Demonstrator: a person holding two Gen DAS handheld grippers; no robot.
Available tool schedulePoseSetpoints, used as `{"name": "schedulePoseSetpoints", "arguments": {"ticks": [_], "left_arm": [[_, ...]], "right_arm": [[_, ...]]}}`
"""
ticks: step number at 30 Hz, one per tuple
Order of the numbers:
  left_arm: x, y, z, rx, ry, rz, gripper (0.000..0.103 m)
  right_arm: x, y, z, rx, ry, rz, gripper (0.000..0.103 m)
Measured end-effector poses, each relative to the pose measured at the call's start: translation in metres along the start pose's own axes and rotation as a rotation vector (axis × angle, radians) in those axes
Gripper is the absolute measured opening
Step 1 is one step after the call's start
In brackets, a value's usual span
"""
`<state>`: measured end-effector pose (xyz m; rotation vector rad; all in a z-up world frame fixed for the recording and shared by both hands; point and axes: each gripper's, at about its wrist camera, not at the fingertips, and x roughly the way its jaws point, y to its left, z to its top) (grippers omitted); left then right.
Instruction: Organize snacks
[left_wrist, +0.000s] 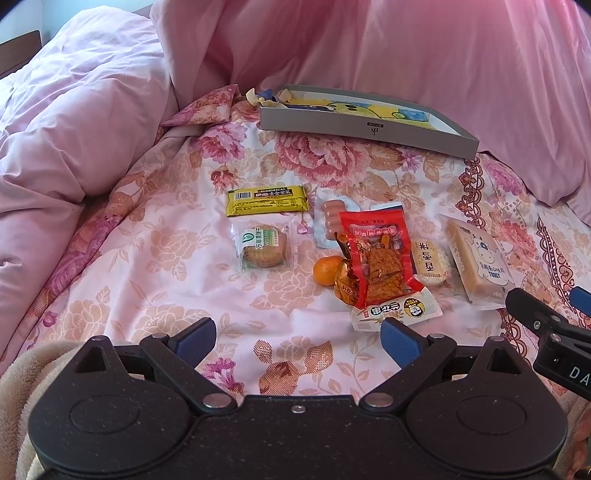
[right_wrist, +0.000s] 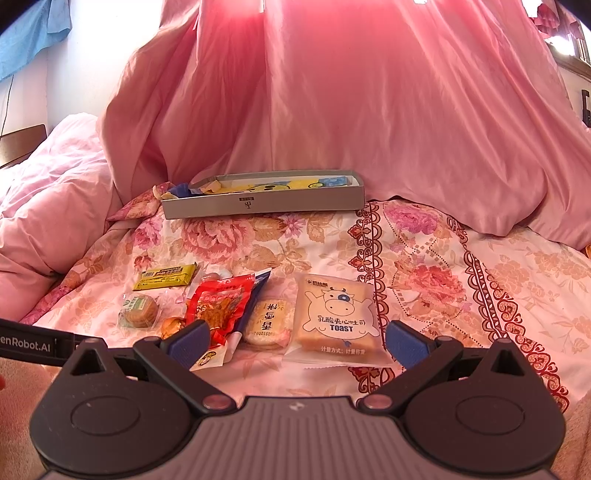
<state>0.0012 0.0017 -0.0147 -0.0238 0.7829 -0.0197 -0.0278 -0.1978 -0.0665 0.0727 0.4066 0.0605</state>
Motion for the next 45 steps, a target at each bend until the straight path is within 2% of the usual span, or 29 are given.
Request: {"name": "schedulePoseSetpoints", "arguments": {"ticks": [6, 10, 14, 22, 28, 42, 45], "left_arm": [[0.003, -0.001, 0.005, -0.003, 0.017, 0.007, 0.096], [0.007, -0.003, 0.01, 0.006, 0.026, 0.009, 0.095], [0.013, -0.007, 0.015, 0.028, 0.02, 0.012, 0.095], [0.05, -0.026, 0.049, 0.03, 0.012, -0.124, 0.095], [0.084, -0.042, 0.07, 0.016, 0.014, -0.166, 0.095], [0.116, -0.046, 0.057, 0.051, 0.129, -0.243, 0.091], [0.115, -0.047, 0.056, 0.069, 0.132, -0.255, 0.09]], "right_arm": [[0.003, 0.0, 0.005, 0.005, 0.029, -0.005, 0.103], [0.005, 0.0, 0.009, -0.007, 0.03, -0.045, 0.103], [0.014, -0.007, 0.016, -0.016, 0.046, -0.015, 0.103], [0.062, -0.024, 0.027, -0.085, 0.147, -0.017, 0.103], [0.096, -0.036, 0.023, -0.058, 0.192, -0.005, 0.103], [0.135, -0.044, 0.013, 0.001, 0.296, 0.006, 0.103], [0.134, -0.048, 0.014, 0.021, 0.297, 0.005, 0.095]]}}
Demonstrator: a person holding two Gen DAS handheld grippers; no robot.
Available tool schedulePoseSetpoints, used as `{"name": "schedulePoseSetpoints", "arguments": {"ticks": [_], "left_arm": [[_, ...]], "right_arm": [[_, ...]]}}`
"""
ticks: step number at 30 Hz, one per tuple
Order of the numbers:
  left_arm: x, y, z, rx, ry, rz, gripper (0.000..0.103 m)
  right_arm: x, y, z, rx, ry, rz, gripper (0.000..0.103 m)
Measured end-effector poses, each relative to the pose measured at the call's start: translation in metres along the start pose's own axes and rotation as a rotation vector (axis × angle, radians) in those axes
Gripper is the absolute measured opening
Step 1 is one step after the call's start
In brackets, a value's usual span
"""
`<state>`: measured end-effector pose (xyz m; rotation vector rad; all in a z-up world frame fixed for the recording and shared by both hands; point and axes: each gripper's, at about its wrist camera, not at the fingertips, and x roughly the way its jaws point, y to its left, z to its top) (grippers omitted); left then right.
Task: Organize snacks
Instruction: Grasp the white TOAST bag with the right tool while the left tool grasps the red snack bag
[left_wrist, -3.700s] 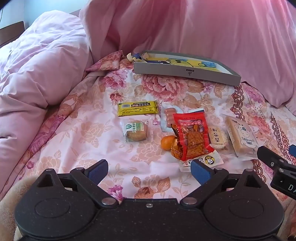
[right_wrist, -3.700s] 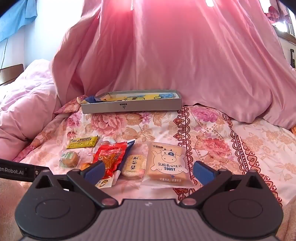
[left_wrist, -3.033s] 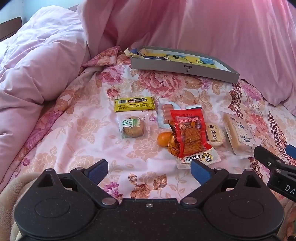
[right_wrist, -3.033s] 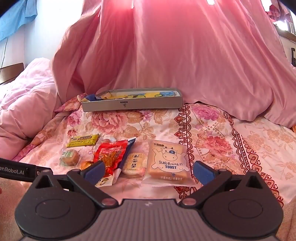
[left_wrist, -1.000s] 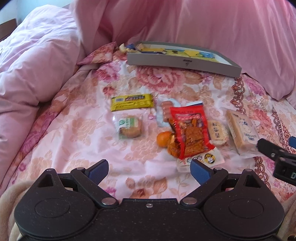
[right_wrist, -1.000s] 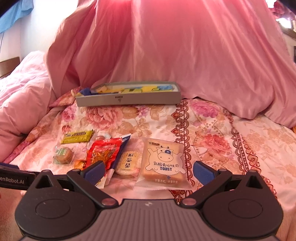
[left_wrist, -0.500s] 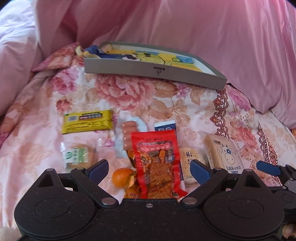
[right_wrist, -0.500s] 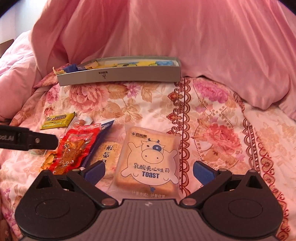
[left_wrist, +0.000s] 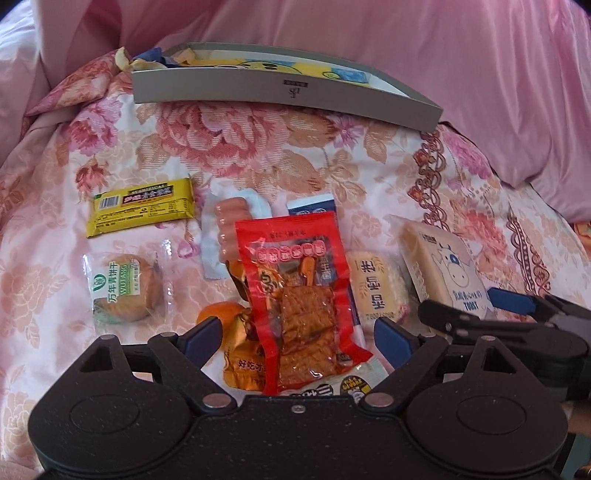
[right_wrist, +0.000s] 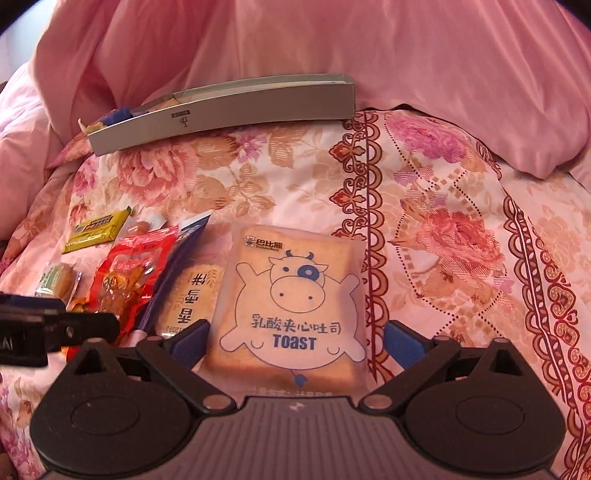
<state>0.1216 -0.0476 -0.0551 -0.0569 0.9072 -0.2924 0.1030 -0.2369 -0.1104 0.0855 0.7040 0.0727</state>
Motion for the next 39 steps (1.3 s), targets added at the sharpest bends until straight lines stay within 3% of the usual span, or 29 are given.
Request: {"name": "schedulePoseSetpoints", "arguments": {"ticks": [7, 13, 18, 22, 29, 39], "left_arm": [[0.005, -0.007, -0.002, 0.064, 0.018, 0.019, 0.09], [0.017, -0.013, 0.0, 0.105, 0.049, 0.003, 0.091], [0.017, -0.017, -0.002, 0.155, 0.062, 0.028, 0.082], [0.018, -0.007, -0.002, 0.097, 0.098, 0.013, 0.07], [0.008, 0.006, -0.004, -0.024, 0.109, -0.026, 0.064], [0.025, 0.015, 0.002, -0.084, 0.154, -0.042, 0.079]], "right_arm": [[-0.006, 0.002, 0.0, -0.026, -0.006, 0.024, 0.079], [-0.008, -0.002, 0.002, -0.014, -0.006, 0.031, 0.076], [-0.009, -0.007, 0.002, 0.005, -0.004, 0.042, 0.076], [-0.009, -0.007, 0.002, 0.004, -0.004, 0.046, 0.076], [-0.013, -0.003, 0.0, -0.021, -0.002, 0.061, 0.076], [-0.01, 0.011, -0.004, -0.104, 0.016, 0.069, 0.081]]}}
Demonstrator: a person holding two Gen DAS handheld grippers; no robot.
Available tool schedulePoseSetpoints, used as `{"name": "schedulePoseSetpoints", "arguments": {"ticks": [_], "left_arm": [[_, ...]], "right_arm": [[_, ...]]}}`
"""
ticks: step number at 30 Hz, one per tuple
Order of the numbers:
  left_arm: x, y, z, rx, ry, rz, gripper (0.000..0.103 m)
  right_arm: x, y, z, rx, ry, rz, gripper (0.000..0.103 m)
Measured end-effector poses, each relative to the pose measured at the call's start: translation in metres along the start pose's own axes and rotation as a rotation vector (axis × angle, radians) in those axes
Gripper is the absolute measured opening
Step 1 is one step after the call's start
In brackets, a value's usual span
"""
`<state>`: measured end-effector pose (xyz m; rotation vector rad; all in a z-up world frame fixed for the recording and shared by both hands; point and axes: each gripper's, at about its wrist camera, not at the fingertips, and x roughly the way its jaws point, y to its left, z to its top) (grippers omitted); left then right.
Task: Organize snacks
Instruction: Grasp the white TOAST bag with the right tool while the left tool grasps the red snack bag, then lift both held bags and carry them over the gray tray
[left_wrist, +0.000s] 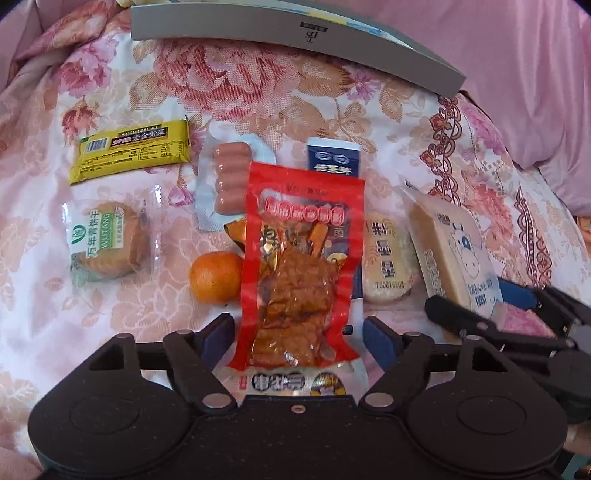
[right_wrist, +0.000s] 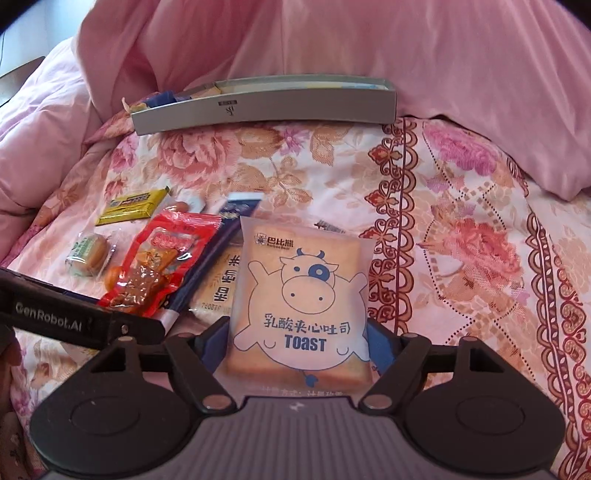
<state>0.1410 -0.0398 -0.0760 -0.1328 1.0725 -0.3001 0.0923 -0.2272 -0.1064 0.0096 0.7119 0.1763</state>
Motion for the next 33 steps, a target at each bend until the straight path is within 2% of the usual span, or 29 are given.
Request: {"name": "schedulePoseSetpoints", "arguments": {"ticks": [3, 6, 7, 11, 15, 19, 24, 30, 33], "left_arm": [[0.003, 0.001, 0.002, -0.012, 0.002, -0.003, 0.079], [0.001, -0.001, 0.0, 0.008, 0.001, 0.023, 0.067], [0.0, -0.001, -0.001, 0.013, 0.0, 0.03, 0.061], [-0.008, 0.004, -0.007, -0.015, 0.004, 0.03, 0.056], [-0.016, 0.008, -0.011, -0.056, 0.004, 0.033, 0.055], [-0.011, 0.003, -0.013, -0.025, 0.003, 0.054, 0.056], [-0.021, 0.0, -0.016, -0.002, -0.045, 0.078, 0.052], [-0.03, -0.007, -0.021, 0.061, -0.093, 0.161, 0.051], [-0.037, -0.01, -0.023, 0.073, -0.119, 0.174, 0.051]], "right_arm": [[0.003, 0.002, -0.001, -0.015, -0.002, -0.008, 0.082], [0.004, 0.006, -0.001, -0.035, -0.003, -0.017, 0.083], [0.004, 0.006, -0.001, -0.037, -0.002, -0.017, 0.082], [0.001, 0.007, -0.002, -0.042, -0.007, -0.013, 0.078], [-0.003, 0.012, -0.002, -0.069, -0.018, 0.003, 0.076], [0.003, 0.022, -0.004, -0.121, 0.005, -0.008, 0.079], [0.001, 0.025, -0.005, -0.129, -0.019, -0.021, 0.074], [-0.012, 0.054, -0.012, -0.315, -0.093, -0.083, 0.072], [-0.015, 0.065, -0.016, -0.391, -0.122, -0.093, 0.072]]}}
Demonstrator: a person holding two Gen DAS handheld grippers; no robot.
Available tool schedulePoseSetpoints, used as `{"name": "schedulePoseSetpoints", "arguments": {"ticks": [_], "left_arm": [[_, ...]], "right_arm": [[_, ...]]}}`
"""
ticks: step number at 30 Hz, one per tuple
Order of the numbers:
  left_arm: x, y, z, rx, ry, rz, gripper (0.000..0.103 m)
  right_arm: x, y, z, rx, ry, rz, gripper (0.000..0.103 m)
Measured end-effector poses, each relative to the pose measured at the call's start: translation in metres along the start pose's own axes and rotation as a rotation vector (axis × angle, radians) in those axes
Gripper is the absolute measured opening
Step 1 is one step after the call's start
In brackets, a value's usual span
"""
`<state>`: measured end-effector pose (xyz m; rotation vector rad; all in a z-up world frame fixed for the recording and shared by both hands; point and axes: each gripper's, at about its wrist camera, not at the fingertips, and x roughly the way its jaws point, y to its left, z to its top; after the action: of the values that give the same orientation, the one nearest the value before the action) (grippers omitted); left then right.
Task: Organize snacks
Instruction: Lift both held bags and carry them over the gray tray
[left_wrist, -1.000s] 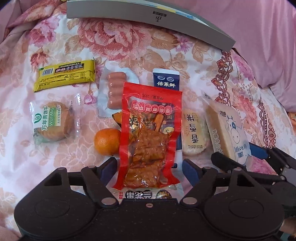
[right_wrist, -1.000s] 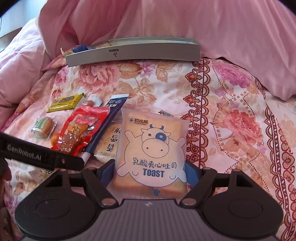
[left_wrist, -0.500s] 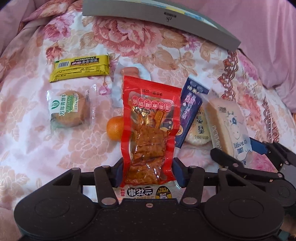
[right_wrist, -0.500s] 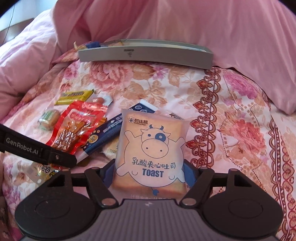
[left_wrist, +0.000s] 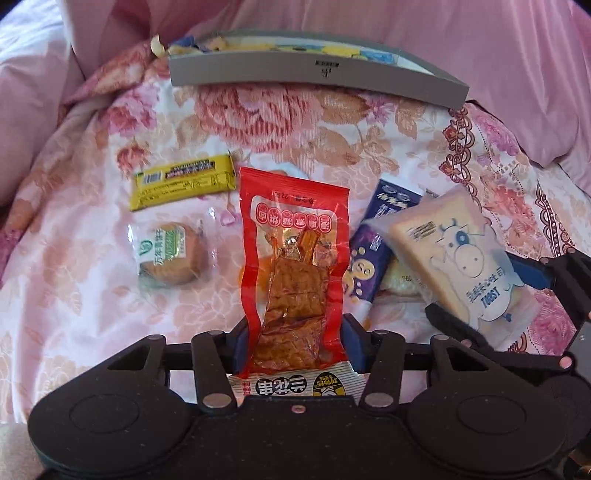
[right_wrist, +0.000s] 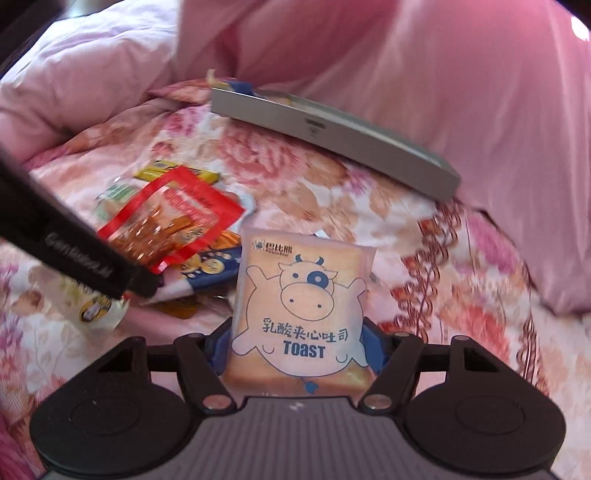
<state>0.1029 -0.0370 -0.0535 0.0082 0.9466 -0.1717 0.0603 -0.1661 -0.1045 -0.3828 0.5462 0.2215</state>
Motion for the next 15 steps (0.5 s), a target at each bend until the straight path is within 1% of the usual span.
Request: {"name": "schedulePoseSetpoints", "arguments": {"ticks": [2, 4, 6, 8, 15], "left_arm": [[-0.003, 0.0, -0.002, -0.006, -0.006, 0.0, 0.051], [-0.003, 0.0, -0.004, 0.001, -0.012, 0.022, 0.051], [-0.004, -0.002, -0.005, 0.009, -0.026, 0.042, 0.05], [-0.008, -0.002, -0.005, 0.005, -0.049, 0.045, 0.05], [-0.012, 0.001, -0.002, -0.054, -0.102, -0.026, 0.05]], "right_arm": [[-0.001, 0.004, 0.001, -0.024, -0.008, -0.007, 0.071], [0.0, 0.006, 0.002, -0.035, -0.009, -0.011, 0.071], [0.001, 0.007, 0.001, -0.046, -0.007, -0.016, 0.071], [0.0, 0.008, 0.001, -0.056, -0.014, -0.022, 0.07], [-0.006, 0.012, 0.001, -0.106, -0.079, -0.094, 0.07]]}}
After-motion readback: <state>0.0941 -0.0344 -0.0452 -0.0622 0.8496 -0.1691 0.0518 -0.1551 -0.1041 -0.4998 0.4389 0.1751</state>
